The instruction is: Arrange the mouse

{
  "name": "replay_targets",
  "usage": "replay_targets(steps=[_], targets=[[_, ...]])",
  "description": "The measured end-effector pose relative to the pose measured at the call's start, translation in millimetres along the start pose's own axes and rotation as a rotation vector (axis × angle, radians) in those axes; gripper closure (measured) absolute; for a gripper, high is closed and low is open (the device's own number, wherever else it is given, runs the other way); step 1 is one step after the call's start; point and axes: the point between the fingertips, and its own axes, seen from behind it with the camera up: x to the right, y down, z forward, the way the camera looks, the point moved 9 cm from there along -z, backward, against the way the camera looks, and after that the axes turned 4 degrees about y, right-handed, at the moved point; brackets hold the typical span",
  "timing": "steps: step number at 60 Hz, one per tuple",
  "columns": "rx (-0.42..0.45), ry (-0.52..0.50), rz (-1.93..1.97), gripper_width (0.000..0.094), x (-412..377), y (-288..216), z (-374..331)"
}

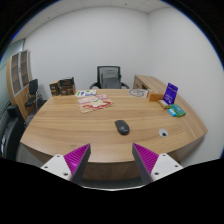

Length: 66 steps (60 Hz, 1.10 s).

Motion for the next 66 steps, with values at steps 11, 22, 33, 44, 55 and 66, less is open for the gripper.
replay_targets(steps=[11,22,33,44,55,66], targets=[[-0.011,0.013,-0.009,0.0069,31.6,15.0,32.1],[-0.020,-0.001,-0.011,0.0070,48.9,25.2,72.2],[-0.027,-0.019,-0.027,0.0068,53.7,30.0,126.7],[-0.036,-0.018,-0.032,0.0069,56.2,28.0,185.4],[-0.040,-0.033,-0.030,0.0069,53.6,16.5,233.3],[-0.057,-0.025,-0.025,0.0067,54.1,9.0,271.1]])
